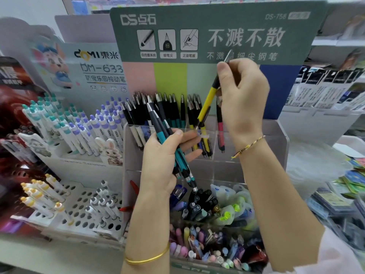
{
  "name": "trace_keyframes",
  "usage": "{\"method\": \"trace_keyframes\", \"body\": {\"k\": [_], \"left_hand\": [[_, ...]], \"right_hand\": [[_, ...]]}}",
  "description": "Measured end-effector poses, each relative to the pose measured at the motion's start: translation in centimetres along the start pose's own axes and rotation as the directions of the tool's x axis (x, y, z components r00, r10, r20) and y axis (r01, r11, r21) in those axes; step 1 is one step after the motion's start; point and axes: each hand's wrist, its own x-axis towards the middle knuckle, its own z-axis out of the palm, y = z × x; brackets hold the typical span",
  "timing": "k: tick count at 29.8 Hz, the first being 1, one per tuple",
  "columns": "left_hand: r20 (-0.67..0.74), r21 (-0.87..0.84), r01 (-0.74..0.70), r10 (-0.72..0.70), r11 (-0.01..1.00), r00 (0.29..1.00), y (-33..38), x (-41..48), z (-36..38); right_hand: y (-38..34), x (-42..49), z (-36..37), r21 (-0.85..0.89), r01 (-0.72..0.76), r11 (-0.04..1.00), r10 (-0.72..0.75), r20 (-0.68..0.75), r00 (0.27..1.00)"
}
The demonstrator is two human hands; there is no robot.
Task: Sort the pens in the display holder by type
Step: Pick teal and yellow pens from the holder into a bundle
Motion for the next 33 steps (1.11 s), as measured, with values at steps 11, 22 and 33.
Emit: {"method": "trace_keyframes", "body": {"k": [11,22,33], "left_hand": [[0.093,-0.048,0.03,-0.025,0.998,0.995,0.1,-0.6,0.4],[0.144,0.006,0.028,-0.028,1.0,0.989,0.0,-0.5,0.5],[0.041,0.035,0.011,-0.012,0.999,0.999,0.3,-0.4,-0.1]], "right_hand": [[2.3,-1.2,0.7,-0.559,0.098,0.823,0.095,0.306,0.947],[-0.4,-1.9,-0.6,-0.171,-0.106,0.979,0.186,0.562,0.806],[-0.3,-0.6,0.2,-0.054,-0.191,0.98,0.198,0.31,0.93]]}}
